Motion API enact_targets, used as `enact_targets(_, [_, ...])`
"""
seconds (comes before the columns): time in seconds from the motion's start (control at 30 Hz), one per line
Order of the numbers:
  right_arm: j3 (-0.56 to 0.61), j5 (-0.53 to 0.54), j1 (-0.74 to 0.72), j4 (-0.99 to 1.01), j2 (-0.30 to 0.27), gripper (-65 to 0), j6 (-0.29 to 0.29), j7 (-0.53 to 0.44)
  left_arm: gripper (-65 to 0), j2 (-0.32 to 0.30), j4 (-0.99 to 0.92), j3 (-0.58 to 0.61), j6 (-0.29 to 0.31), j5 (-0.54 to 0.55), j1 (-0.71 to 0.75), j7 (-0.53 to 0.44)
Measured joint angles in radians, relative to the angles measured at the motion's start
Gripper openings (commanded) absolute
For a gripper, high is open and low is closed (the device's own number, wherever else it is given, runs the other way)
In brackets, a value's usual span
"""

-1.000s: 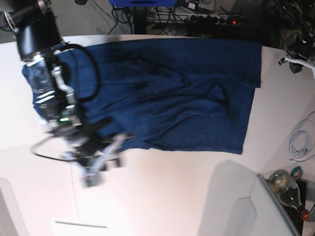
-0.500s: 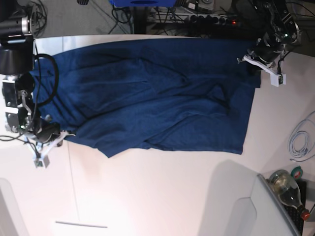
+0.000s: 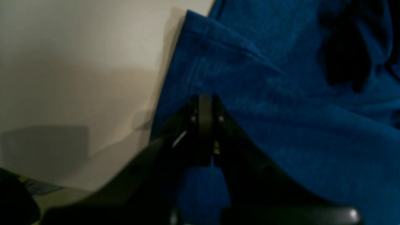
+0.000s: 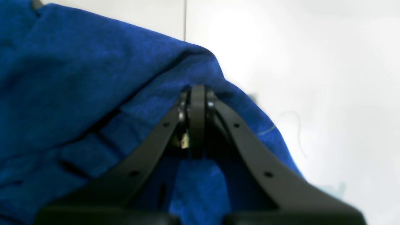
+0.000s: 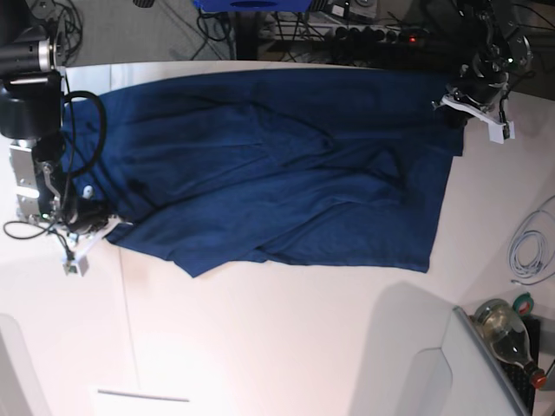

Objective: Layout the t-shirt on the table in an organized manner, then fold the t-shirt properly
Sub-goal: 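Grasp the shirt side edges with both grippers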

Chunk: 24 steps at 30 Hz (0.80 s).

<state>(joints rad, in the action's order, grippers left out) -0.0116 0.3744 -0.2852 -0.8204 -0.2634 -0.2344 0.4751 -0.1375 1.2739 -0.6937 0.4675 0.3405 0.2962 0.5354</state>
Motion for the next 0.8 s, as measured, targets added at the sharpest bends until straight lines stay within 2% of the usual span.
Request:
enact_targets(0.23, [-0.003, 0.011, -0.019, 0.101, -0.010, -65.0, 0.000, -0.167, -65.0, -0.020, -0.011, 0.008, -0.012, -0.018, -0.053, 0.013])
enact_targets(0.37, [-0.003, 0.010, -0.016, 0.108, -0.010, -65.0, 0.002, -0.200, -65.0, -0.027, -0.016, 0.008, -0.018, -0.082, -0.095, 0.025])
enact_targets(0.5, [-0.003, 0.009, -0.013, 0.097, -0.008, -65.0, 0.071, -0.201, -65.0, -0.026, -0.049, 0.008, -0.018, -0.148, -0.159, 0.015])
enact_targets(0.6, [-0.014, 0.005, 0.036, -0.003, -0.007, -65.0, 0.081, -0.187, -65.0, -0.026, -0.054, 0.008, -0.014, -0.150, -0.167, 0.019])
enact_targets(0.67, [-0.061, 0.006, 0.094, -0.126, 0.001, -65.0, 0.082, -0.186, -65.0, -0.026, -0.053, 0.005, -0.012, -0.151, -0.165, 0.025])
enact_targets(0.8, [-0.103, 0.002, 0.134, -0.298, 0.004, -65.0, 0.089, -0.179, -65.0, -0.020, 0.039, 0.002, -0.012, -0.140, -0.123, 0.031])
